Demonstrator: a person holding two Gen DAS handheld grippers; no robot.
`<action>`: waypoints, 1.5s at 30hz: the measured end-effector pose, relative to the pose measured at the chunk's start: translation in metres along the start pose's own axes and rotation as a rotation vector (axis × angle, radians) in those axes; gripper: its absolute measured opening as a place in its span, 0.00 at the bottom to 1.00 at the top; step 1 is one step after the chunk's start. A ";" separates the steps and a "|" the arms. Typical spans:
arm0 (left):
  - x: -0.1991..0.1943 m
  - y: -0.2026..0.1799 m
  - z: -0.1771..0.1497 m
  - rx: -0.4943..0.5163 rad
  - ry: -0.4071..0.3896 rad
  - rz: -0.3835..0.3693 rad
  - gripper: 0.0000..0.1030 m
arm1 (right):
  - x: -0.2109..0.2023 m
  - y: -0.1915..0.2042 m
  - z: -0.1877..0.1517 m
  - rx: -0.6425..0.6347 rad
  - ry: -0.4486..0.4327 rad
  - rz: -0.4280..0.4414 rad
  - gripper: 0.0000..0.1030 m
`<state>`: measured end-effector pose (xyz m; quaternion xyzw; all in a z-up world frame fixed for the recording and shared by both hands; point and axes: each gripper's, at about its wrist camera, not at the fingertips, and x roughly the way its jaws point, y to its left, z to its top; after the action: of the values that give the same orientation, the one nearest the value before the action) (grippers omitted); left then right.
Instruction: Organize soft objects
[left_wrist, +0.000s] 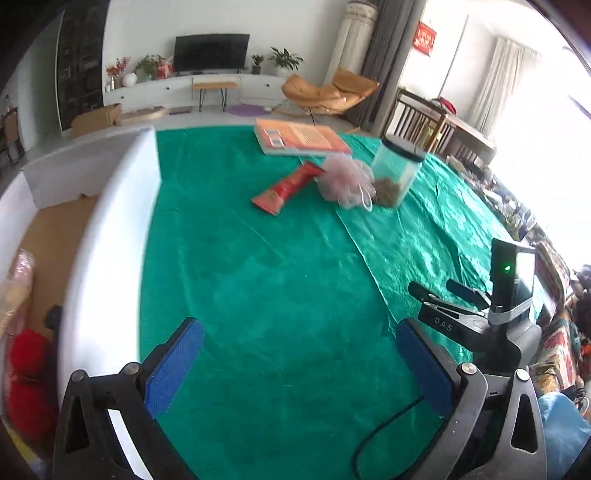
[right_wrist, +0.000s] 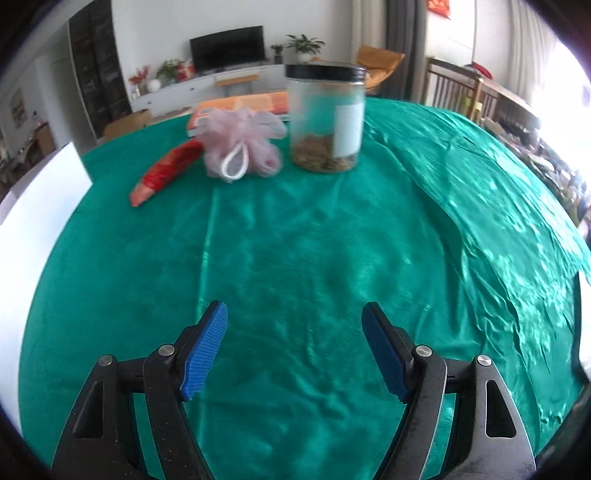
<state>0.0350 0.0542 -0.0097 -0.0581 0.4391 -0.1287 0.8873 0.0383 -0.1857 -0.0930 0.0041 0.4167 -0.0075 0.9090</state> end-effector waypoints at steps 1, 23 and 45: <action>0.016 -0.008 -0.003 0.004 0.020 0.009 1.00 | -0.001 -0.003 -0.004 0.000 -0.001 -0.014 0.76; 0.114 0.010 0.010 0.053 0.035 0.237 1.00 | 0.001 0.002 -0.007 -0.007 0.036 0.016 0.83; 0.112 0.010 0.010 0.053 0.034 0.237 1.00 | 0.001 0.003 -0.007 -0.006 0.036 0.015 0.83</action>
<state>0.1096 0.0321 -0.0912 0.0198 0.4541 -0.0357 0.8900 0.0340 -0.1830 -0.0980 0.0046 0.4331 0.0006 0.9013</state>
